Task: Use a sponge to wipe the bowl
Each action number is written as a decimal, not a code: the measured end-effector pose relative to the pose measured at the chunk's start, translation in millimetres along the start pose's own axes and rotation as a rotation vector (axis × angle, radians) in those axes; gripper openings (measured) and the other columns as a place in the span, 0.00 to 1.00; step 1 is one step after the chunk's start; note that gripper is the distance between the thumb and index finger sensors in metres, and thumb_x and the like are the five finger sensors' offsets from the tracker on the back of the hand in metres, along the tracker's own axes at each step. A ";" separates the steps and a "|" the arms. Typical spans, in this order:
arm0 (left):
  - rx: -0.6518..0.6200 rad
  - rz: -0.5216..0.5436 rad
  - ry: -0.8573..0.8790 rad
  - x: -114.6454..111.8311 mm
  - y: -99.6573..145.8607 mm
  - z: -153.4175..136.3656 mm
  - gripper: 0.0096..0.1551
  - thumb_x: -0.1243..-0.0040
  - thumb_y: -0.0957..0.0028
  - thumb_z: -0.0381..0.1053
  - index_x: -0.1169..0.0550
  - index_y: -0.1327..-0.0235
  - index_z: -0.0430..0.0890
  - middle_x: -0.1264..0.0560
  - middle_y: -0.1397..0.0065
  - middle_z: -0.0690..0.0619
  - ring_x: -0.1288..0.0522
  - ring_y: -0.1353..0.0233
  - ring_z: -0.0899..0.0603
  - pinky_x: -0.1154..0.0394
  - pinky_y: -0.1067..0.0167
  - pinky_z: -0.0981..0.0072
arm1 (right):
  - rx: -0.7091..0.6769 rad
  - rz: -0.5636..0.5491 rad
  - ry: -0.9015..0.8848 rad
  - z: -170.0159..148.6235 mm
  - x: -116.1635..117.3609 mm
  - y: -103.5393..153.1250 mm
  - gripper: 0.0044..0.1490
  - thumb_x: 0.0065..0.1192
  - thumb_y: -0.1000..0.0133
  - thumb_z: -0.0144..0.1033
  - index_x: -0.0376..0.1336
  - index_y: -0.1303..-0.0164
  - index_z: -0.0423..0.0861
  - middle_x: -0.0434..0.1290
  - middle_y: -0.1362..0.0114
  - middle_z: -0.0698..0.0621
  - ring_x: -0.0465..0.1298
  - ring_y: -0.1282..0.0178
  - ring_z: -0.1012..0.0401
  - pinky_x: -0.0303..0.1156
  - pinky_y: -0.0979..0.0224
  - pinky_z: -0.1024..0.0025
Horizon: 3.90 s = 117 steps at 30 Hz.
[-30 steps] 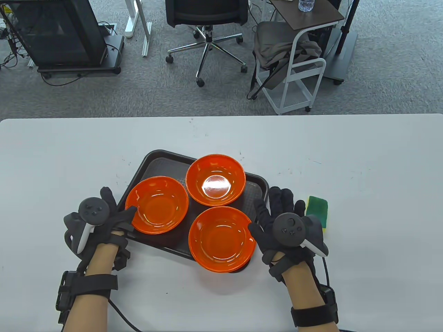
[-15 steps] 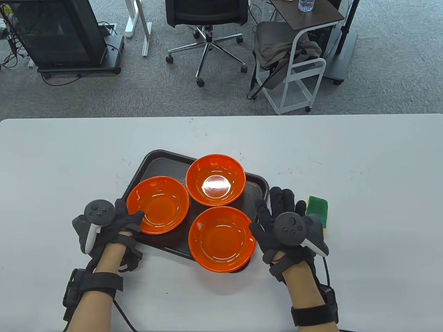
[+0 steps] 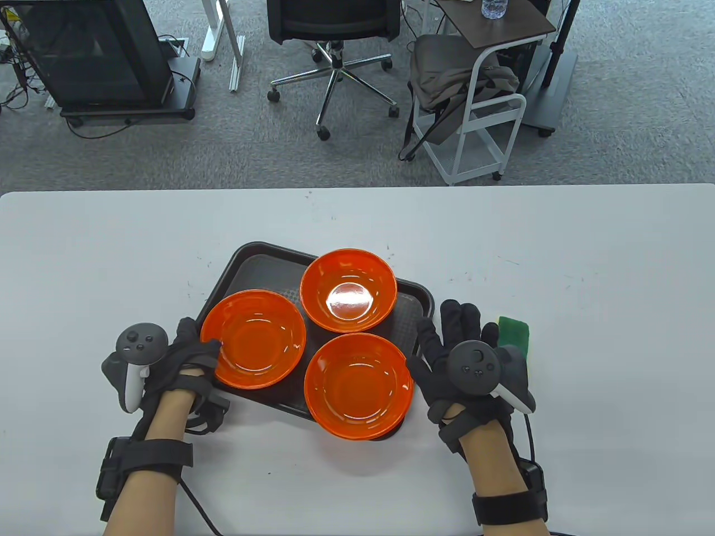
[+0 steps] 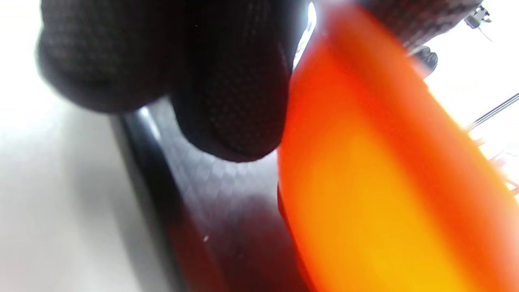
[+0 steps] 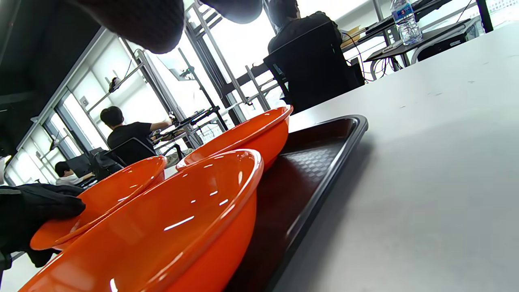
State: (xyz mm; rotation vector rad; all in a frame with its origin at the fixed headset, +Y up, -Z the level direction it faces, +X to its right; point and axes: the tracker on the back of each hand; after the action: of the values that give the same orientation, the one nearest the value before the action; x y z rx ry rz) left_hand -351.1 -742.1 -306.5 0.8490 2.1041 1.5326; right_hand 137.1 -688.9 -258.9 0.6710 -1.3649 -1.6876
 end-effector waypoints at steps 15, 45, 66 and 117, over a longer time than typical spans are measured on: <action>-0.280 0.010 0.120 35.6 55.9 45.9 0.35 0.33 0.47 0.54 0.29 0.31 0.40 0.13 0.55 0.47 0.11 0.69 0.48 0.14 0.70 0.61 | 0.090 -0.107 -0.086 -31.2 -23.7 8.8 0.42 0.55 0.36 0.54 0.43 0.22 0.45 0.28 0.18 0.35 0.26 0.22 0.33 0.22 0.36 0.27; -0.327 -0.048 0.101 28.2 59.3 51.8 0.36 0.33 0.47 0.54 0.29 0.30 0.40 0.13 0.54 0.47 0.11 0.69 0.48 0.14 0.70 0.60 | 0.553 0.063 0.128 -137.7 6.5 1.3 0.55 0.70 0.44 0.59 0.41 0.22 0.48 0.33 0.17 0.36 0.45 0.21 0.27 0.36 0.32 0.23; -0.313 -0.042 0.094 30.5 59.7 50.0 0.35 0.34 0.46 0.55 0.29 0.30 0.41 0.13 0.55 0.48 0.11 0.70 0.49 0.13 0.71 0.62 | 0.394 -0.213 0.337 -101.8 -13.2 -5.4 0.36 0.66 0.42 0.39 0.54 0.27 0.42 0.59 0.22 0.29 0.77 0.38 0.38 0.64 0.34 0.31; -0.530 -0.136 -0.071 -17.0 96.3 103.2 0.33 0.40 0.44 0.57 0.29 0.33 0.40 0.15 0.66 0.50 0.17 0.80 0.57 0.15 0.78 0.67 | -0.548 -0.179 0.390 147.6 16.3 22.7 0.31 0.70 0.43 0.35 0.61 0.31 0.44 0.69 0.25 0.34 0.80 0.44 0.43 0.69 0.36 0.36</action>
State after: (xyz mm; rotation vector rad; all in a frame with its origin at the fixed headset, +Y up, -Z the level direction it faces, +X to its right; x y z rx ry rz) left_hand -250.1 -660.3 -248.7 0.5436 1.5504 1.8270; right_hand 14.1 -629.1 -196.7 0.7584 -0.5466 -1.8406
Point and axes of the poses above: the tracker on the back of each hand, its own z axis roughly to the thumb side, its own y axis roughly from the fingertips to the wrist, x = y × z
